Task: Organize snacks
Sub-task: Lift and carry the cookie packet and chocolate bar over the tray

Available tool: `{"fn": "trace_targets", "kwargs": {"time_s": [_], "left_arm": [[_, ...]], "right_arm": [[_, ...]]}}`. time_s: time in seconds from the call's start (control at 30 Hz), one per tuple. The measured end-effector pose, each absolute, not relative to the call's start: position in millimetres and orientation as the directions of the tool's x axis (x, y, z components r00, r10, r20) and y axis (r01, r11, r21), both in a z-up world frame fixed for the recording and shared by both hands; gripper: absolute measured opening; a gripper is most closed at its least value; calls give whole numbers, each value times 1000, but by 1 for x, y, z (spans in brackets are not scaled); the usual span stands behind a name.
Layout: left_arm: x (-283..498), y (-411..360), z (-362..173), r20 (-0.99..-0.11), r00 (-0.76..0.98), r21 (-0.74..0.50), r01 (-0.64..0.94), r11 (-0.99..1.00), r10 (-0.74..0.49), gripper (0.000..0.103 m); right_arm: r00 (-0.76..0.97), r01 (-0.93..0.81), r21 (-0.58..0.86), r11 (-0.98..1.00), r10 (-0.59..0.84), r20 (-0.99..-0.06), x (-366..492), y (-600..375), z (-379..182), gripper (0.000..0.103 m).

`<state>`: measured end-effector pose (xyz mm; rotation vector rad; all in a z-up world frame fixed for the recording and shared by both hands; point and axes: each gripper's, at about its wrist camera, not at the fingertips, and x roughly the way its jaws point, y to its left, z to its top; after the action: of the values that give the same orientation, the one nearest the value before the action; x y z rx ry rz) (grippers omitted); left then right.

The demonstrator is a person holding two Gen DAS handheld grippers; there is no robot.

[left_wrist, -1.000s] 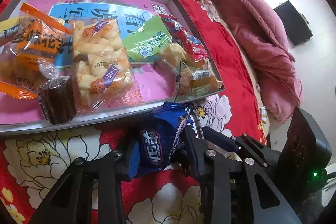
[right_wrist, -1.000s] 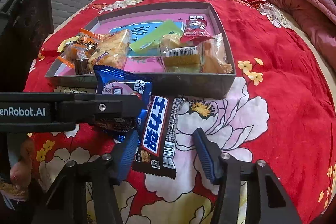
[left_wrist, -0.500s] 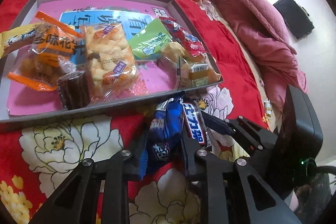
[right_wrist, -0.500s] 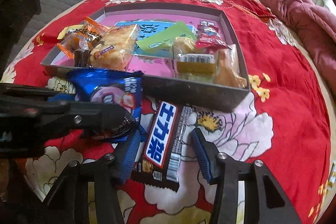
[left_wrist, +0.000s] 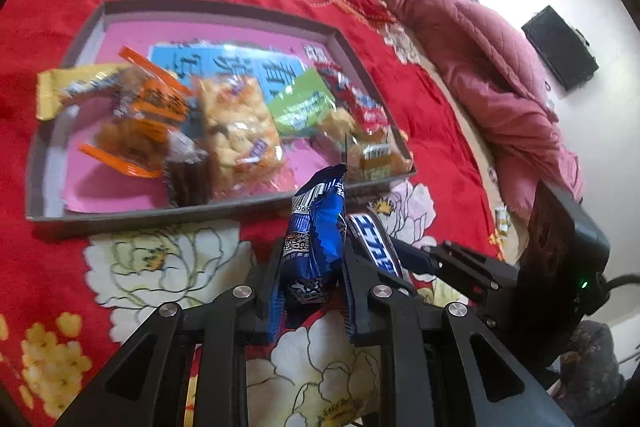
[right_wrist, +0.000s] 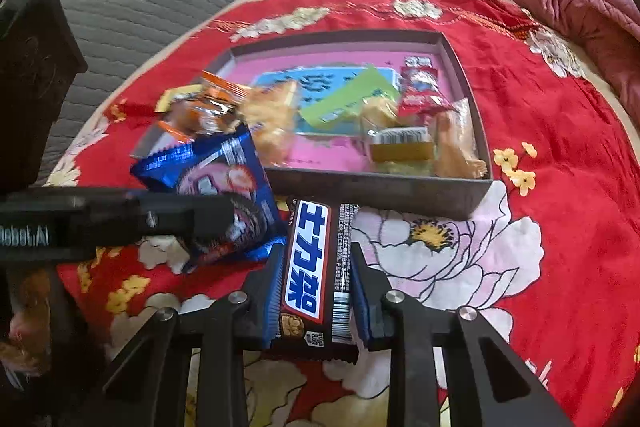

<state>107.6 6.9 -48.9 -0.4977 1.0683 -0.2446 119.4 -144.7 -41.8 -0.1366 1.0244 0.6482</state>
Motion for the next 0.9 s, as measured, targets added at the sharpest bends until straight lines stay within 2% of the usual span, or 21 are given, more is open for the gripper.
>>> {"fn": "trace_targets", "kwargs": {"time_s": [0.27,0.9], "left_arm": [[101,24,-18,-768,529,-462,-70,884,-360,24],[107,36,4,-746,588,-449,-98,888,-312,24]], "right_arm": [[388,-571,230,788,506,-770,118,-146,-24,30],[487,-547,264,795,558,-672,136,-155,4,30]]}}
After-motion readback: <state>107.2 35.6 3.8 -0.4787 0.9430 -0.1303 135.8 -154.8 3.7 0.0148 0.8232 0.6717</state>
